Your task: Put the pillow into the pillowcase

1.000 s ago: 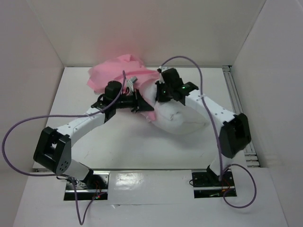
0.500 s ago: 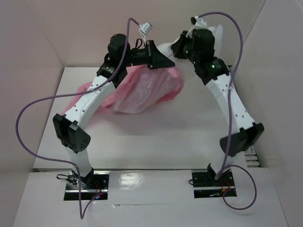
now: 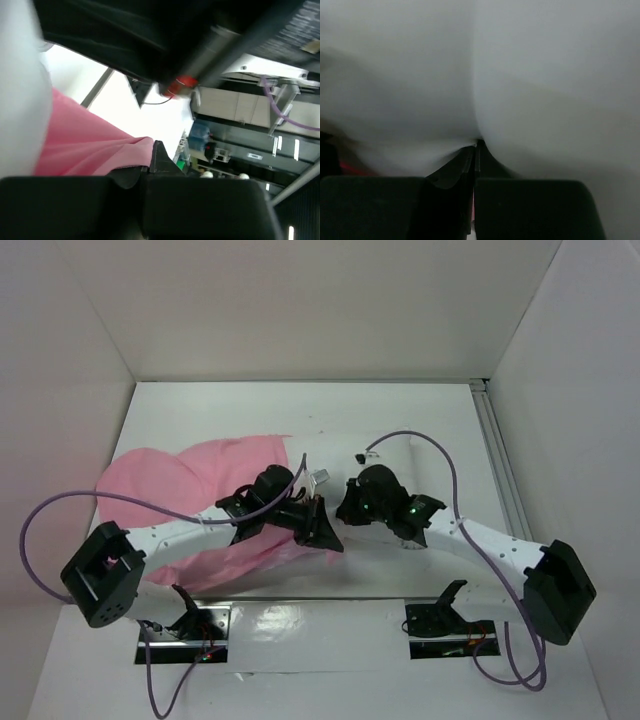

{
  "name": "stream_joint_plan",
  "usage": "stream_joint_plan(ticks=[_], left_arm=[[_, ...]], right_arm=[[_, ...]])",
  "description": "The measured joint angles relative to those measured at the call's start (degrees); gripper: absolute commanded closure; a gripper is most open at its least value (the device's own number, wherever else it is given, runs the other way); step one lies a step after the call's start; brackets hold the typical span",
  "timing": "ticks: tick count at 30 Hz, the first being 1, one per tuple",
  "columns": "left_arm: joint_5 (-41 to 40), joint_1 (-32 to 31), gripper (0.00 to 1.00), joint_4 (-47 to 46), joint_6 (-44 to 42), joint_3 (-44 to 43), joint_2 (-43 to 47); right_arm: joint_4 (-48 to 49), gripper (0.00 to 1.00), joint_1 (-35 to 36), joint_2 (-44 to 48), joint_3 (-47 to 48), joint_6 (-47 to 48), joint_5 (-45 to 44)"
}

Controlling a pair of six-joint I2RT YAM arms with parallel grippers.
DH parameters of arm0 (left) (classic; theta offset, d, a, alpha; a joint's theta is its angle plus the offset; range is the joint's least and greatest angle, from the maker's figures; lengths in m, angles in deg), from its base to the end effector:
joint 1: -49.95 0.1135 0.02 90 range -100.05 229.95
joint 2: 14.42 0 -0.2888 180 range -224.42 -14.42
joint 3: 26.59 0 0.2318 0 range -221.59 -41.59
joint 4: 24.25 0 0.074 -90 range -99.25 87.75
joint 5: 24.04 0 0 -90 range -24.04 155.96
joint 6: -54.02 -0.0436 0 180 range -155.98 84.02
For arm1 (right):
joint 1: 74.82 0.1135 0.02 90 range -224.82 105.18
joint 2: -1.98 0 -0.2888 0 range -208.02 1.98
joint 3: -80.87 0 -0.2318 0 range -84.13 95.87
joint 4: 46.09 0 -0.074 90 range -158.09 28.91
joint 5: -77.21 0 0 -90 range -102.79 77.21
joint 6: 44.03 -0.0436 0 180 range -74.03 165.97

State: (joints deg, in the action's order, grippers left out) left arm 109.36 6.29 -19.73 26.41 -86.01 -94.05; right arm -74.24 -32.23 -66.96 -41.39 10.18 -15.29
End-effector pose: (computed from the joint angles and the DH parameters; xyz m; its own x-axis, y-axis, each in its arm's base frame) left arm 0.1830 -0.2160 0.2733 -0.9848 0.0499 -0.1662 0.1735 0.2999 -0.9381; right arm 0.1739 0.1573 0.2634 -0.7595 0.0954 -0.6434 -0.2553 0.8661 0.4298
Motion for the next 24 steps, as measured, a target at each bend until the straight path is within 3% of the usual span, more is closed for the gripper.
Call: stream_joint_plan(ticks=[1,5,6,8,9,12,13,15,20,24], left_arm=[[-1.44,-0.85,0.75,1.77,-0.68,0.09,0.61],[-5.86,-1.68,0.06,11.52,-4.85,-4.44,4.9],[-7.39,-1.79,0.0,14.8,-6.1,-7.82,5.77],[-10.34,-1.92,0.0,20.9,-9.46,-15.28,6.75],[-12.02,-1.92,0.07,24.13,-10.86,-19.02,6.93],[-17.27,-1.68,0.32,32.39,-15.63,-29.24,6.97],[-19.21,-1.4,0.49,34.84,-16.83,-32.24,6.95],[-23.26,-0.44,0.52,39.89,-18.75,-37.81,6.56],[-36.89,4.31,0.24,51.08,-22.08,-52.43,-1.68],[-49.0,6.56,0.16,59.65,-21.64,-60.5,-12.28]], right_arm=[[-0.22,1.0,1.05,0.28,-0.11,-0.9,0.33],[-0.22,0.99,1.62,2.91,1.14,-2.14,0.04],[-0.24,0.92,1.51,3.19,1.46,-2.27,-0.17],[-0.85,0.65,1.4,3.3,2.4,-2.29,-0.55],[-1.64,0.31,1.4,3.28,3.26,-2.01,-0.98],[-5.73,0.06,1.38,3.23,8.57,-0.17,-2.62],[-7.69,0.04,1.44,3.23,10.99,0.61,-3.69],[-10.99,0.03,1.51,3.28,15.8,2.1,-6.64],[-17.97,0.0,0.63,3.78,26.34,4.42,-15.82],[-21.59,0.0,-5.09,2.6,30.58,5.92,-18.51]])
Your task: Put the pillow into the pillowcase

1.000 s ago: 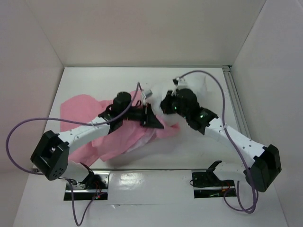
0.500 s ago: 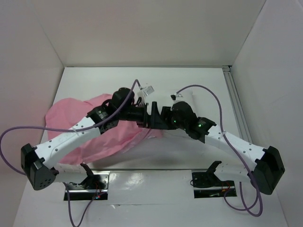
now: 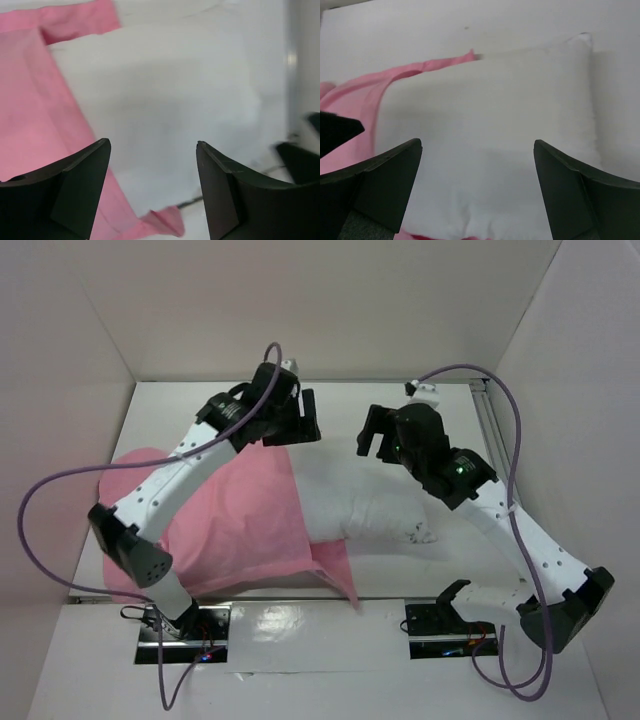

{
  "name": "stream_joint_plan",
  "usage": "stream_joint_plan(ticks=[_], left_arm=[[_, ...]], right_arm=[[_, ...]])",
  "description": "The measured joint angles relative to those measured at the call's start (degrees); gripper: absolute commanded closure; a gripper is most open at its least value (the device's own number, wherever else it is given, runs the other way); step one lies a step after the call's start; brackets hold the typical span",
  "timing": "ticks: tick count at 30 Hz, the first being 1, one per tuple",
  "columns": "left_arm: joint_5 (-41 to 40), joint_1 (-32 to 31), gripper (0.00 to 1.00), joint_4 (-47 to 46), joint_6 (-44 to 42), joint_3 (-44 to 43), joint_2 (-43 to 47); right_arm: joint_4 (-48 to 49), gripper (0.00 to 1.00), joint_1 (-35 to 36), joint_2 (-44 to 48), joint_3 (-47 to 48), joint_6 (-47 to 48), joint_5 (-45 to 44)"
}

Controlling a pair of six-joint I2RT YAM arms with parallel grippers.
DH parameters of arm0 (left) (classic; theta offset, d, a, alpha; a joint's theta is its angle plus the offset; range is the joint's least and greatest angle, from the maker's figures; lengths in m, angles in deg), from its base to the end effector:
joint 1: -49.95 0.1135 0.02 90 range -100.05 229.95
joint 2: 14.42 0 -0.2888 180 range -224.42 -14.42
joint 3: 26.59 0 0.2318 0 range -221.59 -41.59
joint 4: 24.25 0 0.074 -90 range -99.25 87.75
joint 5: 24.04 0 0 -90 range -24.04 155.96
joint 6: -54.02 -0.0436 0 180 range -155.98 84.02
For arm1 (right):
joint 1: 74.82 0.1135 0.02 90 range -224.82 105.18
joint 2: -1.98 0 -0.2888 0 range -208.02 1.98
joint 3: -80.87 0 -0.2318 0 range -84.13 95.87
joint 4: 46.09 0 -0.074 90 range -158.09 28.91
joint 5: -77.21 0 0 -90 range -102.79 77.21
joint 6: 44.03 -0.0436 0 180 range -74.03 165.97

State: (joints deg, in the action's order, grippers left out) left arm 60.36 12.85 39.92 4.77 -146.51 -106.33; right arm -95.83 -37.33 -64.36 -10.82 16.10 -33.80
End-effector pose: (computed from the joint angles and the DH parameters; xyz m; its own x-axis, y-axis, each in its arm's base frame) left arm 0.2650 -0.1951 0.4417 -0.7074 -0.2795 -0.6492 0.1000 0.8697 -0.4834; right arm 0.1845 0.1218 0.4113 -0.4782 0.2192 -0.8505 -0.0903 0.9510 0.2958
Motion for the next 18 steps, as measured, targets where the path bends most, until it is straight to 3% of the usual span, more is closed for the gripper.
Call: stream_joint_plan(ticks=[4,10,13,15,16,18], left_arm=[[-9.55,1.42,0.16,6.86,0.22,-4.17,-8.7],[-18.82,3.69,0.2,13.18,0.39,-7.82,-15.93],[-20.46,4.79,0.44,14.36,0.52,-8.11,-18.01],[-20.68,5.49,0.64,14.78,0.35,-8.11,-19.1],[-20.7,5.68,0.79,14.95,-0.39,-8.11,-19.45],[-20.57,5.86,0.89,15.1,-0.37,-8.28,-19.67]], right_arm=[[-1.57,0.0,-10.88,-3.04,0.37,1.88,3.63],[-1.51,0.0,-31.36,-6.4,-4.37,4.48,19.89],[-1.22,0.0,-36.72,-7.54,-7.76,5.51,26.51],[-0.74,0.0,-38.32,-8.66,-10.38,5.84,30.38],[-0.55,0.0,-38.51,-9.35,-11.65,5.99,32.04],[-0.17,0.0,-38.51,-10.86,-13.57,6.08,34.77]])
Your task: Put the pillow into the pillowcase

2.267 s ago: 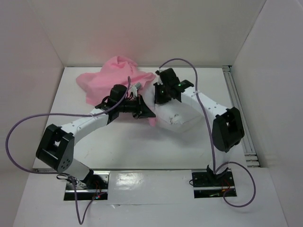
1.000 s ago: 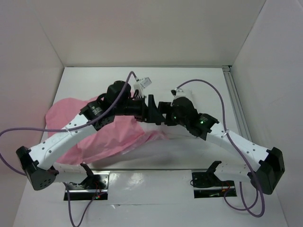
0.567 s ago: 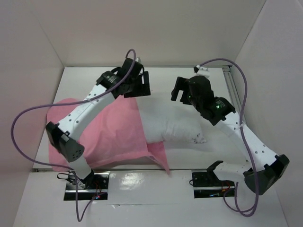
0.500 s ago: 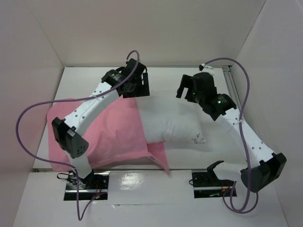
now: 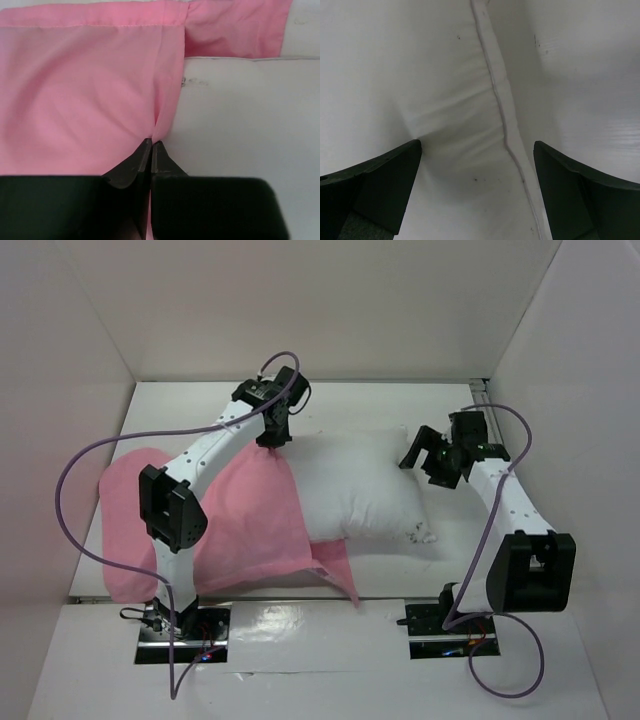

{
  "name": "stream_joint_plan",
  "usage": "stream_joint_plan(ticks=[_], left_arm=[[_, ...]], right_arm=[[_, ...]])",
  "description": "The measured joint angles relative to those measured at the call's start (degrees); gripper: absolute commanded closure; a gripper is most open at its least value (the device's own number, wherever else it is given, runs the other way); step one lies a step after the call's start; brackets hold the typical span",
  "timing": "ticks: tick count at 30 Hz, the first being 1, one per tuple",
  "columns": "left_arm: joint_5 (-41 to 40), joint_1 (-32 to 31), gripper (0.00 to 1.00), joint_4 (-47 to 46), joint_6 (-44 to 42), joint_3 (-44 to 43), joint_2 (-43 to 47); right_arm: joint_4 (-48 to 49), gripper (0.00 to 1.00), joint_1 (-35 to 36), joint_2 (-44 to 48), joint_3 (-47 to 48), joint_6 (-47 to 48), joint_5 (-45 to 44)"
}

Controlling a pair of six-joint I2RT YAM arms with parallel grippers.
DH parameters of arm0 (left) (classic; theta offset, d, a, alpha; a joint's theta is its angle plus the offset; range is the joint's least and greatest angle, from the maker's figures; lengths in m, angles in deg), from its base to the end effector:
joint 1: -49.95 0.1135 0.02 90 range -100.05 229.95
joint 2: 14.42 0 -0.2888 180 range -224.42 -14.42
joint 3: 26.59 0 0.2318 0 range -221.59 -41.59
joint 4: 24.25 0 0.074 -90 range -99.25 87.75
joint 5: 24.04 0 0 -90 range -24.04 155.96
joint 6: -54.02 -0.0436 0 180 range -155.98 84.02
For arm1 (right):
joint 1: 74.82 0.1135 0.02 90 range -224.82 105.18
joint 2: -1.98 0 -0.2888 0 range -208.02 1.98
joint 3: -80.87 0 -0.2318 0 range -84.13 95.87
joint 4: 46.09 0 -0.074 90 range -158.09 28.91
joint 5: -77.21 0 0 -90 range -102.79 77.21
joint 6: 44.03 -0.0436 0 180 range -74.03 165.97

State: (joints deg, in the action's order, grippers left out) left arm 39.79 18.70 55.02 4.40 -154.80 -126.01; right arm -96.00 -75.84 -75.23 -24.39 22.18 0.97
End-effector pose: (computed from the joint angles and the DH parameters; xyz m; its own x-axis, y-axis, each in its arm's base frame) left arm 0.3522 -0.1913 0.3479 -0.7679 -0.2142 -0.6038 -0.2692 0.9631 0.0008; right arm 0.2588 0.0058 0.2930 -0.7762 0.4057 -0.4826 0.2024 0.8853 0.4186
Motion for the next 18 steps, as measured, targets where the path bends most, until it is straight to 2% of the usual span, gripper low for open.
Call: stream_joint_plan(ticks=[1,2,4,6,7,8,9,11,15,18], left_arm=[[0.11,0.02,0.96,0.11,0.07,-0.37,-0.02],[0.35,0.11,0.99,0.28,0.0,-1.03,-0.04],[1.11,0.13,1.0,0.68,-0.94,-3.28,-0.37],[2.51,0.22,1.0,0.74,-1.55,-5.99,-0.92],[3.48,0.22,1.0,0.81,-1.99,-7.3,-1.27],[4.55,0.09,1.0,0.61,-2.75,-8.61,-1.62],[5.66,-0.04,1.0,0.52,-3.26,-9.66,-1.9],[8.7,-0.81,1.0,0.13,-4.96,-12.76,-2.73],[15.02,-4.24,1.0,0.24,-8.22,-17.2,-3.93],[21.59,-7.28,1.0,-0.15,-9.05,-21.18,-4.5]], right_arm=[[0.44,0.0,0.09,-0.7,-0.76,-0.02,1.01],[0.9,0.0,0.22,-1.11,-1.27,-0.04,1.75],[2.32,0.0,0.42,-1.7,-1.97,-0.09,2.78],[3.76,0.13,0.87,-2.08,-2.23,0.02,4.11],[4.63,0.23,1.29,-2.45,-2.27,0.17,4.85],[5.62,0.37,1.92,-2.86,-2.27,0.35,6.03],[6.75,0.7,2.84,-3.45,-2.27,0.61,7.52],[9.6,0.98,6.51,-4.44,-2.25,0.55,9.97],[11.56,1.0,14.43,-4.28,-0.68,0.96,12.98],[11.1,1.0,16.28,-1.68,1.53,0.61,14.73]])
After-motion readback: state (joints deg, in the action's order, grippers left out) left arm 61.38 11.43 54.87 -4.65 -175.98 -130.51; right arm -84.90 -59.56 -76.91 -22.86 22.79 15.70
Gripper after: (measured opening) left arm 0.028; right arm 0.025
